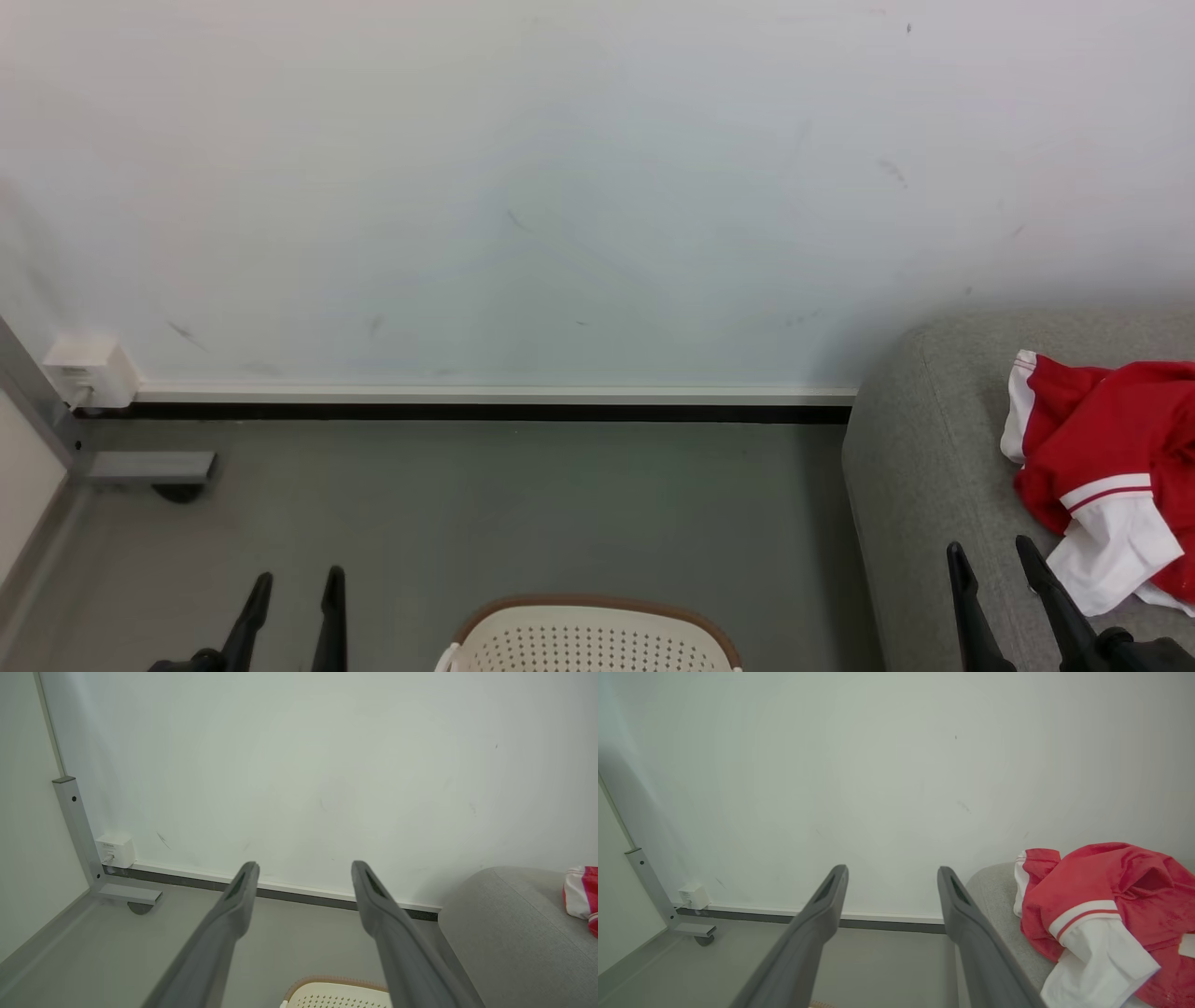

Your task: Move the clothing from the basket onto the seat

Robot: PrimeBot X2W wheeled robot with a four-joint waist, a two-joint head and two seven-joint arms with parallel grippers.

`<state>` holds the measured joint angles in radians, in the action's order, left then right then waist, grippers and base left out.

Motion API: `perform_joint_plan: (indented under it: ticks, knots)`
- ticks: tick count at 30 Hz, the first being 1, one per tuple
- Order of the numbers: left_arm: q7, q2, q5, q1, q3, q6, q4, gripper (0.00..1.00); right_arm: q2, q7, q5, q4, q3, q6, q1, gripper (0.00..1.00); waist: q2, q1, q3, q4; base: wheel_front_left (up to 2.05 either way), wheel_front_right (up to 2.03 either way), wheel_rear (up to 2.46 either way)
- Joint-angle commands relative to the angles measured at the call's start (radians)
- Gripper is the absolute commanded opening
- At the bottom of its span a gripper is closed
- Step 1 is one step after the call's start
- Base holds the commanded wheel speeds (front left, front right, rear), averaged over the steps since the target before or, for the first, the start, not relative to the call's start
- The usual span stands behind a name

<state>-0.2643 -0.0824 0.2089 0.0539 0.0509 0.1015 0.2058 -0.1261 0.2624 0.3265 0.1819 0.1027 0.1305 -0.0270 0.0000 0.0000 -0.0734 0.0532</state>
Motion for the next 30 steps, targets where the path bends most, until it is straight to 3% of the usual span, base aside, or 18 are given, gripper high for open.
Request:
perform_joint_plan:
  ticks: [1, 20, 21, 26, 30]
  knots:
    - [0.000, -0.001, -0.010, -0.008, 0.006, 0.003, 0.003, 1.00, 0.002, 0.003, -0.009, 0.004, 0.002, 0.001, 0.000, 1.00, 0.0000, 0.0000, 0.004, -0.004, 0.00, 0.00, 0.00]
    - [0.000, 0.015, -0.044, -0.027, 0.025, 0.027, 0.020, 1.00, 0.000, 0.003, -0.009, 0.022, 0.017, 0.001, 0.022, 1.00, 0.0000, 0.0000, 0.025, -0.033, 0.00, 0.00, 0.00]
    - [0.000, 0.013, -0.032, -0.021, 0.021, 0.023, 0.017, 0.00, 0.003, 0.000, -0.009, 0.019, 0.018, 0.000, 0.008, 0.00, 0.0000, 0.0000, 0.025, -0.033, 0.00, 0.00, 0.00]
    - [0.006, 0.019, -0.021, -0.009, 0.018, 0.024, 0.050, 0.00, 0.007, -0.006, 0.001, 0.044, 0.021, 0.000, -0.008, 0.00, 0.0000, 0.0000, 0.025, -0.034, 0.00, 0.00, 0.00]
    - [0.034, 0.019, 0.058, -0.024, 0.028, 0.024, 0.056, 0.00, 0.010, -0.025, 0.077, 0.043, 0.010, 0.000, -0.001, 0.00, 0.0000, 0.0000, 0.027, -0.034, 0.00, 0.00, 0.00]
